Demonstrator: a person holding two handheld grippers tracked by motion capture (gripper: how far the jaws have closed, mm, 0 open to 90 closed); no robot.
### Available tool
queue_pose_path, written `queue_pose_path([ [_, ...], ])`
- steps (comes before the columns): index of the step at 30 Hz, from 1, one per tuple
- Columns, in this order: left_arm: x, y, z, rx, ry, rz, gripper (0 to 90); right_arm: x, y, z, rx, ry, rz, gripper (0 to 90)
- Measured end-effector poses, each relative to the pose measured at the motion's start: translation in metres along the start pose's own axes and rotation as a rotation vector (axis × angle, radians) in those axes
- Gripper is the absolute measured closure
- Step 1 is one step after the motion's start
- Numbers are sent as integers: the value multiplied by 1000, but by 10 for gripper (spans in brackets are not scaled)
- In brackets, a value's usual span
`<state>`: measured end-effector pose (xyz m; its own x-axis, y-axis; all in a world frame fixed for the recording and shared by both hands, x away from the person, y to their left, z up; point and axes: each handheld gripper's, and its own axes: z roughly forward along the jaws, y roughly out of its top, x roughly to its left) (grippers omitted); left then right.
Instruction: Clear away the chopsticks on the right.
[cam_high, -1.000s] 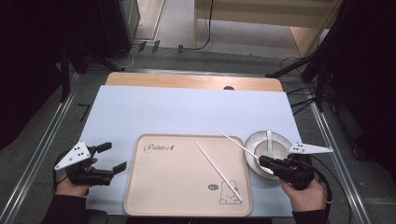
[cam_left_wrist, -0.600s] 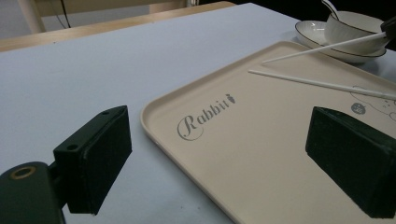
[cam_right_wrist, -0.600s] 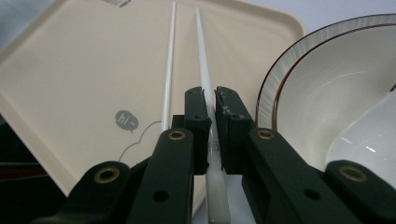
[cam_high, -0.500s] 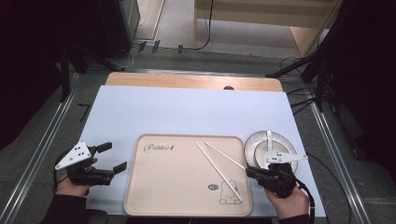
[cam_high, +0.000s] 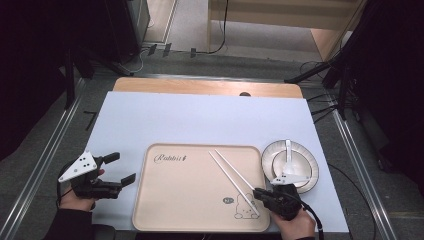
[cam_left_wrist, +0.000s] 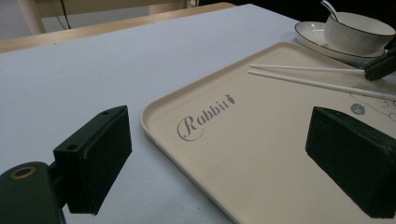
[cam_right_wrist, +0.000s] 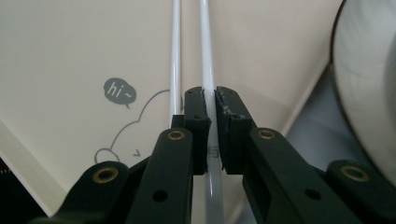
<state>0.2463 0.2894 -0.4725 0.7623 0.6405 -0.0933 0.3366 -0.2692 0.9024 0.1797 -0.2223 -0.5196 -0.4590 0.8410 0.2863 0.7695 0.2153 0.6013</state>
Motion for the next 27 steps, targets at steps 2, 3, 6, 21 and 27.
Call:
queue_pose_path([
  [2, 0, 0, 0, 1, -2, 2, 74, 0, -1, 3, 0, 10, 11, 843],
  [3, 0, 0, 0, 2, -3, 1, 74, 0, -1, 4, 3, 4, 4, 843],
  [6, 0, 0, 1, -1, -2, 2, 74, -1, -3, 8, 9, 9, -6, 843],
  [21, 0, 0, 1, 6, -4, -1, 74, -12, -3, 9, -6, 69, -8, 618],
  [27, 0, 0, 1, 7, -3, 1, 74, -6, 1, 2, -26, 46, -42, 537],
])
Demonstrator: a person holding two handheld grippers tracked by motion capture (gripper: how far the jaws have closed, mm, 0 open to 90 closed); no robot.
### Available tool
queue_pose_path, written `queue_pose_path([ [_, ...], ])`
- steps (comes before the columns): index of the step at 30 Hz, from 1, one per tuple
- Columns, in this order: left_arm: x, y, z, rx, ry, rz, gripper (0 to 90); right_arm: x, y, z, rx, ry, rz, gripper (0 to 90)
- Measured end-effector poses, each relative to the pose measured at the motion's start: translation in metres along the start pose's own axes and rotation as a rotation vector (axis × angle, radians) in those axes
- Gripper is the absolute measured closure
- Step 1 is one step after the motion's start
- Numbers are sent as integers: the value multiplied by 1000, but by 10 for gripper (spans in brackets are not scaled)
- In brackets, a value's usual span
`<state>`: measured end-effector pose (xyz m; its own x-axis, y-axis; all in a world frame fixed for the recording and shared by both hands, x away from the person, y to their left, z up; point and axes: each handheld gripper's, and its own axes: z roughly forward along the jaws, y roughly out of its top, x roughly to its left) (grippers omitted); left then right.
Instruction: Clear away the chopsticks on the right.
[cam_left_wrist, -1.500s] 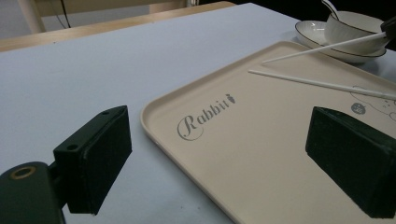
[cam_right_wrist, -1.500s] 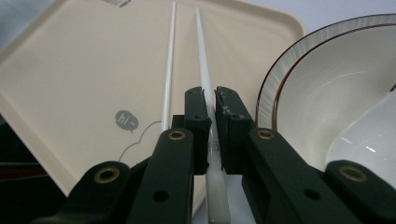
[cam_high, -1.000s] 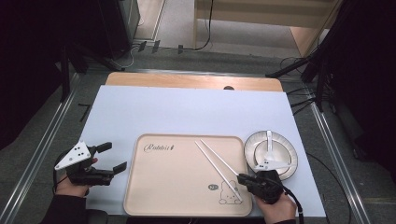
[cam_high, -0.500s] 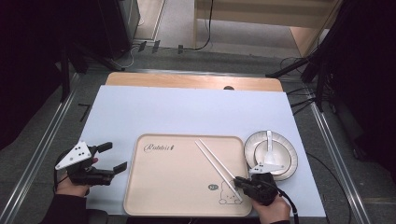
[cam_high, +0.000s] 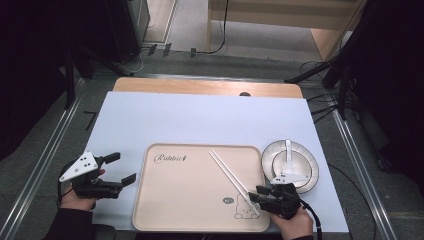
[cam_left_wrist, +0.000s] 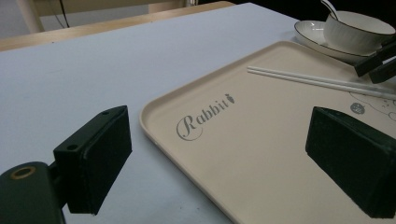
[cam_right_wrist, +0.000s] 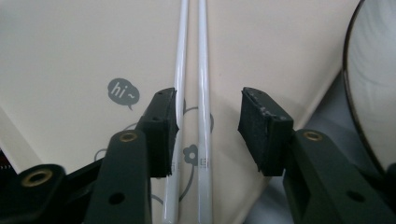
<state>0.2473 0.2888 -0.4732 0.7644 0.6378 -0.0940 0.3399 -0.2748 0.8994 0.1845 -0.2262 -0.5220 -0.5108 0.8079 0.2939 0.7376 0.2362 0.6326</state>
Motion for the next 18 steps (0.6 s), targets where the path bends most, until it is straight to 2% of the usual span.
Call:
queue_pose_path([
  [2, 0, 0, 0, 0, 1, -2, 74, 1, 3, -3, -19, 11, -7, 452],
  [3, 0, 0, 0, 1, -1, -3, 74, 1, 6, -5, -40, 20, -34, 418],
  [5, 0, 0, 0, 0, 1, -5, 74, 2, 10, -9, -68, 23, -65, 398],
  [7, 0, 0, 0, 2, 0, -3, 74, 0, 13, -13, -81, 44, -70, 391],
  [9, 0, 0, 0, 0, 1, -3, 74, -2, 16, -16, -81, 50, -67, 336],
  [12, 0, 0, 0, 1, 1, -5, 74, -5, 21, -24, -99, 78, -57, 338],
  [18, 0, -1, 1, 4, -2, -2, 74, -19, 32, -44, -123, 129, -123, 305],
])
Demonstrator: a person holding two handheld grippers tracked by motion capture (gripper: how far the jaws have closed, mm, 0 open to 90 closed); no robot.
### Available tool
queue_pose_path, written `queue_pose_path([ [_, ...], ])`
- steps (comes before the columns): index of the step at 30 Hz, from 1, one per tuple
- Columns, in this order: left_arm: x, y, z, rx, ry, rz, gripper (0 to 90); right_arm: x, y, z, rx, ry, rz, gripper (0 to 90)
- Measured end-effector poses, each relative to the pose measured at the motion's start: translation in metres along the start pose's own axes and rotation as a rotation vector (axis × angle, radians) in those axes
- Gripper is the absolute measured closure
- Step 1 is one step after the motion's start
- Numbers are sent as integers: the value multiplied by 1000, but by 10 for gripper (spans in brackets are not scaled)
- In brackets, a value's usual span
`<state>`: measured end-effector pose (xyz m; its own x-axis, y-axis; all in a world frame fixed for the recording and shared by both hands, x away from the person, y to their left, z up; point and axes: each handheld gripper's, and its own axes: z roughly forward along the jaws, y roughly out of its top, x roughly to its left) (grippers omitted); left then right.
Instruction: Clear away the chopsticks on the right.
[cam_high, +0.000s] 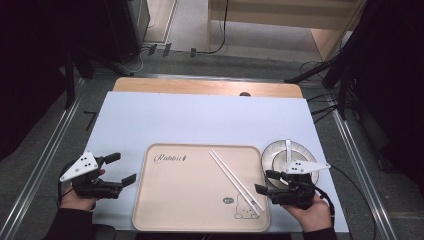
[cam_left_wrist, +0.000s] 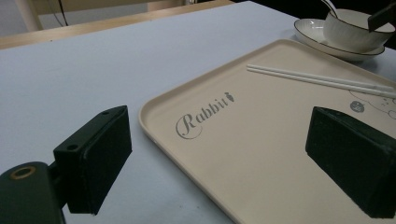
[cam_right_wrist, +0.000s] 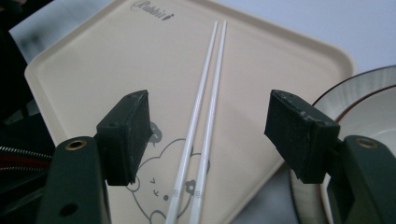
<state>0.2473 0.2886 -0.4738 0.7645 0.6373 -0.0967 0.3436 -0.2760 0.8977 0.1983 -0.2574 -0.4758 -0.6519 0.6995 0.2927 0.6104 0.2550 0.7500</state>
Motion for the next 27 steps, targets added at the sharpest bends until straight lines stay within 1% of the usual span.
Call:
queue_pose_path([
  [1, 0, 0, 0, 2, 1, 1, 74, -3, 1, -3, -4, 6, -12, 304],
  [4, 0, 0, 0, 9, 0, 4, 74, -11, 5, -14, -19, -9, -69, 286],
  [6, 0, 0, 0, 9, -1, 1, 74, -17, 8, -20, -26, -10, -93, 269],
  [9, 0, 0, 0, 9, -2, 1, 74, -24, 10, -27, -39, -9, -111, 263],
  [11, 0, 0, 0, 7, -1, 0, 74, -29, 9, -32, -46, -4, -114, 259],
  [15, 0, 0, -2, 6, 0, 1, 74, -40, 5, -41, -87, -3, -124, 220],
  [17, -1, -1, -2, 1, 0, -2, 74, -44, 1, -44, -102, -4, -124, 220],
  [18, -1, -1, -3, 3, 1, -3, 74, -45, -1, -46, -114, -1, -116, 220],
  [21, -1, -1, -3, -1, 1, 1, 74, -48, -6, -48, -120, -5, -103, 220],
  [27, -1, -1, -3, 0, -1, 3, 74, -47, -8, -48, -118, -9, -105, 219],
])
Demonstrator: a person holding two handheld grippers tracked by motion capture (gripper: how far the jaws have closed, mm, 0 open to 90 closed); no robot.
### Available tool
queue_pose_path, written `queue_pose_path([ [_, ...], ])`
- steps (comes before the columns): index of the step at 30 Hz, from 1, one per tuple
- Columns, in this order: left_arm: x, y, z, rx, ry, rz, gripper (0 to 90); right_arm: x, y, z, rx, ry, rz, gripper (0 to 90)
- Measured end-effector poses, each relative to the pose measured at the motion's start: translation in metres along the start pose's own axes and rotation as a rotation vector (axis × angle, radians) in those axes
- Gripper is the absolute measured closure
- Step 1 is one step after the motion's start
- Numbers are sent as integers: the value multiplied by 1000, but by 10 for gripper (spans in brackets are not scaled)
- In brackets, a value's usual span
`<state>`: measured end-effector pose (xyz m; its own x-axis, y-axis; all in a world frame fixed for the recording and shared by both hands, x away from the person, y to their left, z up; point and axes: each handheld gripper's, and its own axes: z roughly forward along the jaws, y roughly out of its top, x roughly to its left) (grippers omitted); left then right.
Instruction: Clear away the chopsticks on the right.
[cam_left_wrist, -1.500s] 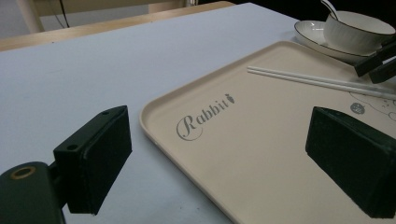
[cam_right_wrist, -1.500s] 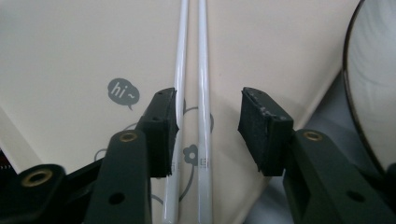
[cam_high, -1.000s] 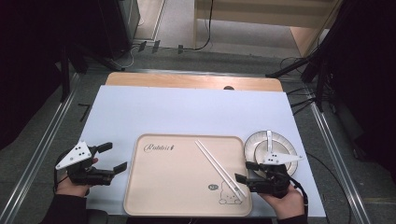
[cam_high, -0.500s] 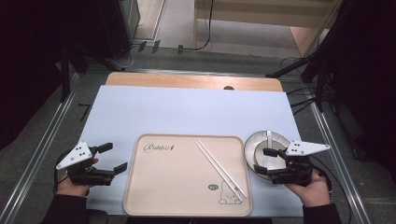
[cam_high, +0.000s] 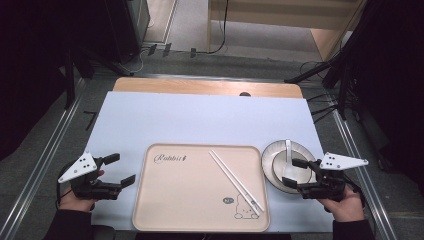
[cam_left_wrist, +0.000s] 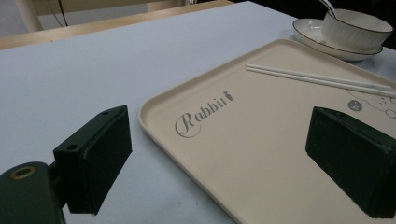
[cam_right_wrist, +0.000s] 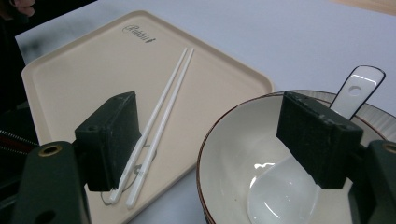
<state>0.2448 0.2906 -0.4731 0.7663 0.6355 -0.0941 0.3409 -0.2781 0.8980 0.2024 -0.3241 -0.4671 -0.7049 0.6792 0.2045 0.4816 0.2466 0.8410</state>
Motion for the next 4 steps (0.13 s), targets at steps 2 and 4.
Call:
queue_pose_path([
  [2, 0, 0, 0, 1, 0, 1, 74, 0, 0, 0, 4, -3, 1, 220],
  [4, 1, -1, 0, 2, 1, 2, 74, 0, 0, 0, 7, -1, 2, 220],
])
